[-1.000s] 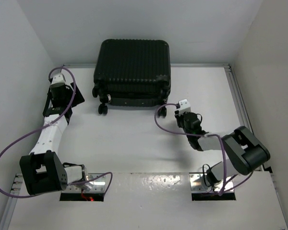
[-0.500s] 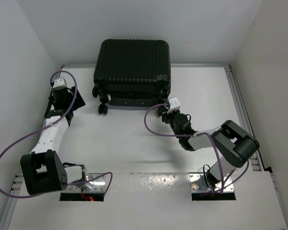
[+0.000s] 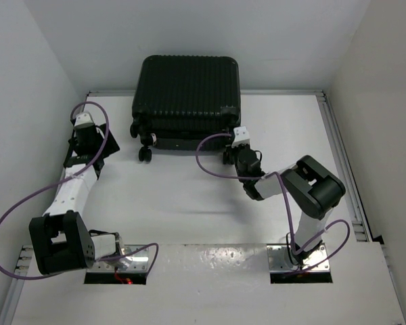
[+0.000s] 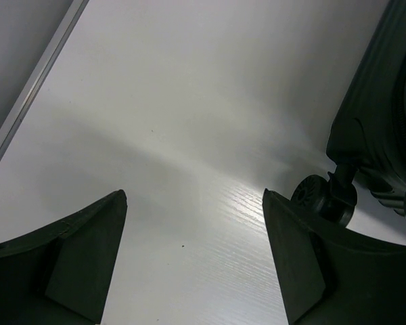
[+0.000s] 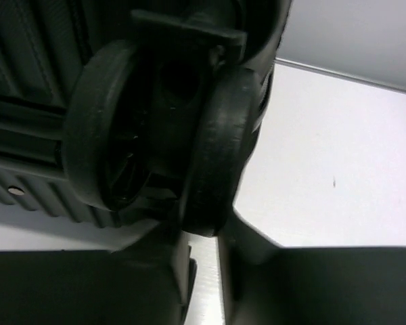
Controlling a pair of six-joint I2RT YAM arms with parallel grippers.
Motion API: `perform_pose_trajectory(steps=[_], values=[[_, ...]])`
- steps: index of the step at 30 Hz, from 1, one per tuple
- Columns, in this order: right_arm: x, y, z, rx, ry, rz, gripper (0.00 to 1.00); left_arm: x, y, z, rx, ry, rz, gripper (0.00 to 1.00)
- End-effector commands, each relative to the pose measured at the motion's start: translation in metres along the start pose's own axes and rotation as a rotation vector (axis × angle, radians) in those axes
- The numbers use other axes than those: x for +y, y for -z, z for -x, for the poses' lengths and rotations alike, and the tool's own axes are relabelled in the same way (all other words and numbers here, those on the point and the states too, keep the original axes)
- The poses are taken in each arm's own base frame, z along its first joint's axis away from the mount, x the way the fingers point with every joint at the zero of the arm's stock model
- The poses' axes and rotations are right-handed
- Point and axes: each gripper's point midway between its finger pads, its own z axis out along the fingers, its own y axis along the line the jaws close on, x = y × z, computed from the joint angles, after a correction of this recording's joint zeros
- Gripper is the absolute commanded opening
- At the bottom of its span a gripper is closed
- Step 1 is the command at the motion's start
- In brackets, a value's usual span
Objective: Pack the luggage
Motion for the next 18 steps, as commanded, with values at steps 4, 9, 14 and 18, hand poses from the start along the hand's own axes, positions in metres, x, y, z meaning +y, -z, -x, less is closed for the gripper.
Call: perform_pose_trajectory(steps=[4, 9, 14, 18], values=[[-0.010, -0.012, 0.022, -0.064, -0.035, -0.054, 0.00, -0.004, -0.005, 0.003, -0.015, 0.005, 0.007, 0.86], [-0.017, -0.006, 0.022, -0.085, -0.084, -0.012, 0.00, -0.011, -0.004, 0.008, -0.022, -0.018, -0.035, 0.86], [-0.031, 0.005, 0.014, -0.071, -0.168, 0.062, 0.00, -0.036, 0.001, 0.016, -0.038, -0.081, -0.185, 0.83], [-0.036, 0.004, 0.012, -0.059, -0.238, 0.116, 0.00, -0.053, 0.006, 0.013, -0.032, -0.110, -0.268, 0.81]])
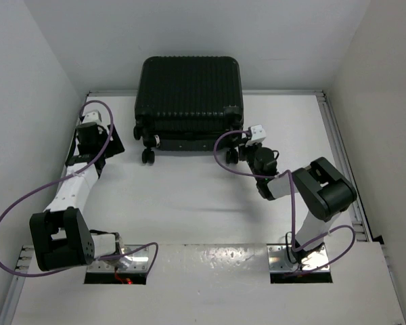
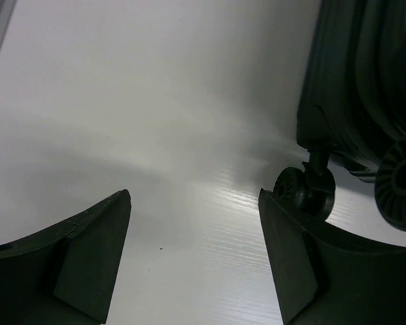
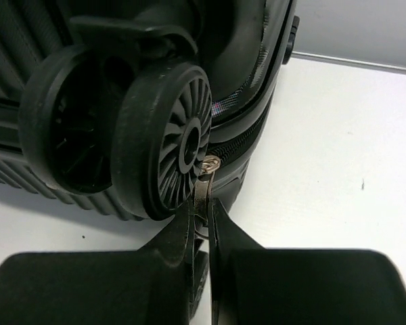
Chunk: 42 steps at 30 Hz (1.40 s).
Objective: Pack the luggage
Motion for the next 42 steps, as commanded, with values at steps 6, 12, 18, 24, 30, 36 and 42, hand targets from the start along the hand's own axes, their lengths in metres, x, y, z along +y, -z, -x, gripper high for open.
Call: perform_pose_trajectory(steps=[6, 12, 18, 24, 30, 36, 42], values=[[-0.015, -0.005, 0.016, -0.033, -0.174, 0.036, 0.00, -0.040, 0.000, 0.016, -0.038, -0.074, -0.176, 0.80], [-0.019, -0.005, 0.024, 0.000, -0.285, 0.047, 0.00, -0.049, 0.003, 0.014, -0.028, -0.085, -0.236, 0.75], [-0.021, 0.007, 0.012, 0.125, -0.431, 0.050, 0.00, -0.047, 0.007, -0.004, -0.002, -0.152, -0.227, 0.73], [-0.032, 0.008, 0.000, 0.238, -0.605, 0.023, 0.00, -0.044, 0.006, -0.009, 0.008, -0.217, -0.179, 0.73], [-0.039, 0.001, 0.007, 0.339, -0.746, 0.057, 0.00, -0.045, 0.004, -0.016, 0.023, -0.238, -0.168, 0.73], [-0.042, -0.011, 0.010, 0.352, -0.828, 0.141, 0.00, -0.048, 0.007, -0.016, 0.000, -0.258, -0.151, 0.73], [-0.030, -0.016, 0.021, 0.322, -0.793, 0.254, 0.00, -0.052, 0.008, -0.018, 0.000, -0.287, -0.170, 0.73]])
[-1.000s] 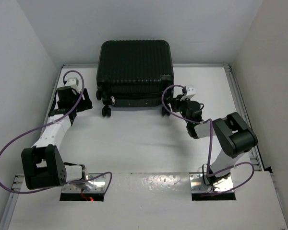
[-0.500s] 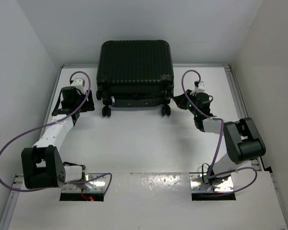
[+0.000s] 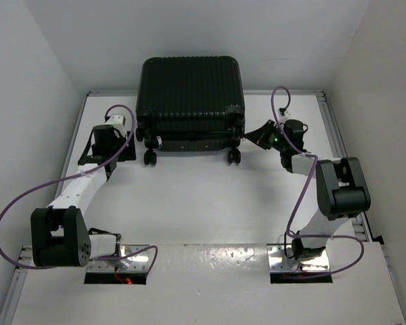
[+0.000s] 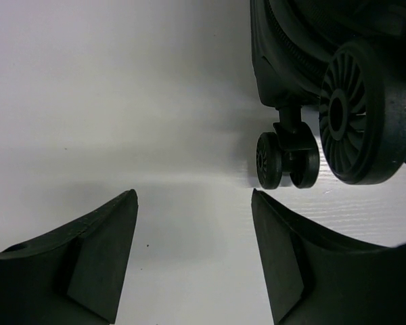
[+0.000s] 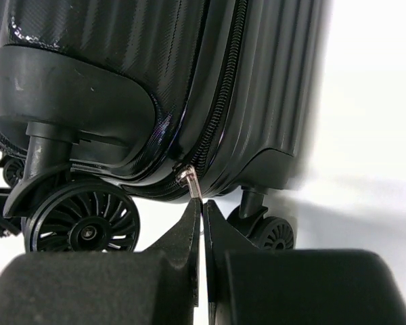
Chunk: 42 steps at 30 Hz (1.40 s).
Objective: Pack the luggage
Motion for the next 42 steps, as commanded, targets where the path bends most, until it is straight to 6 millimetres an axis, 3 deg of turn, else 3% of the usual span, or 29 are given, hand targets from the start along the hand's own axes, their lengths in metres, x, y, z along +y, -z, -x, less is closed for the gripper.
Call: perform_pose_trajectory(steps=[1, 12, 14, 20, 23, 24, 25, 31, 36, 42], values=[[0.012, -0.005, 0.012, -0.019, 0.068, 0.071, 0.00, -0.004, 0.003, 0.006, -0.032, -0.016, -0.005, 0.73], [0.013, -0.022, 0.005, -0.018, 0.116, 0.102, 0.01, -0.005, 0.002, -0.001, -0.005, -0.022, -0.003, 0.73], [0.012, -0.024, 0.004, -0.018, 0.123, 0.102, 0.08, -0.005, 0.003, 0.003, -0.014, -0.021, -0.004, 0.73], [0.019, -0.028, 0.003, -0.018, 0.130, 0.123, 0.11, -0.005, 0.001, -0.001, 0.005, -0.033, -0.003, 0.73], [0.021, -0.029, 0.002, -0.016, 0.131, 0.129, 0.20, -0.005, 0.000, -0.006, 0.014, -0.033, -0.003, 0.73], [0.021, -0.030, 0.003, -0.019, 0.132, 0.130, 0.31, -0.005, 0.000, -0.006, 0.014, -0.033, -0.003, 0.73], [0.022, -0.029, 0.001, -0.012, 0.129, 0.131, 0.35, -0.005, 0.000, -0.006, 0.014, -0.033, -0.003, 0.73], [0.023, -0.027, 0.001, -0.011, 0.149, 0.150, 0.52, -0.005, 0.000, -0.006, 0.014, -0.033, -0.003, 0.73], [0.029, -0.029, 0.004, -0.004, 0.161, 0.188, 0.55, -0.005, -0.004, -0.011, 0.034, -0.034, -0.003, 0.73], [0.033, -0.026, 0.004, 0.007, 0.167, 0.220, 0.48, -0.006, -0.004, -0.011, 0.034, -0.034, -0.012, 0.73]])
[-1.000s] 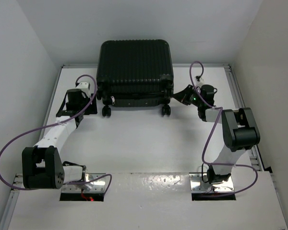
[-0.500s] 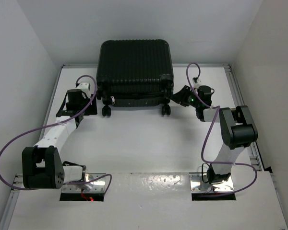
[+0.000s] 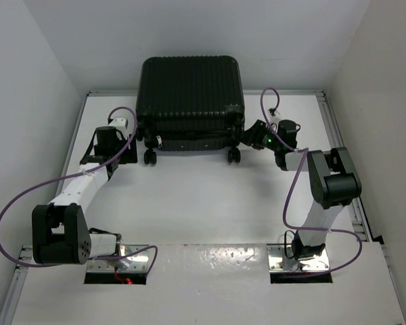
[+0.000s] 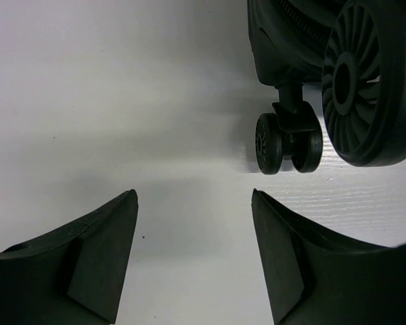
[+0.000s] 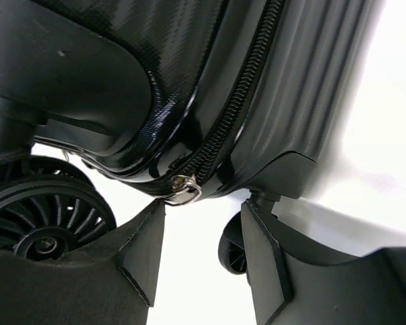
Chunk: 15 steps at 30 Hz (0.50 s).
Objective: Pack the luggage
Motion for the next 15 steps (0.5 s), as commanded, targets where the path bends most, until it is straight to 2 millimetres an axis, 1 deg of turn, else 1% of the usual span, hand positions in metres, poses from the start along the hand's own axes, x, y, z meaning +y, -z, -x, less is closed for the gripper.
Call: perform_pose_trajectory(steps=[1, 3, 4, 5, 6, 9, 11, 15], values=[[0.024, -0.003, 0.028, -0.066, 0.092, 0.098, 0.48, -0.003, 0.000, 0.004, -0.017, -0.015, -0.006, 0.73], [0.026, 0.000, 0.028, -0.059, 0.095, 0.114, 0.53, -0.004, 0.000, 0.001, -0.008, -0.015, -0.015, 0.73], [0.027, 0.002, 0.029, -0.054, 0.102, 0.130, 0.57, -0.004, 0.000, 0.001, -0.008, -0.015, -0.015, 0.73], [0.031, 0.006, 0.029, -0.041, 0.109, 0.160, 0.63, -0.004, 0.000, 0.001, -0.008, -0.015, -0.015, 0.73], [0.033, 0.009, 0.027, -0.031, 0.114, 0.174, 0.66, -0.004, 0.000, 0.001, -0.008, -0.015, -0.015, 0.73], [0.029, 0.013, 0.024, -0.018, 0.108, 0.182, 0.69, -0.004, 0.000, 0.001, -0.008, -0.015, -0.015, 0.73], [0.026, 0.014, 0.025, -0.015, 0.107, 0.182, 0.70, -0.008, -0.002, -0.001, 0.001, -0.012, -0.023, 0.73], [0.022, 0.010, 0.024, -0.013, 0.115, 0.180, 0.71, -0.015, -0.003, 0.001, 0.001, -0.014, -0.037, 0.73]])
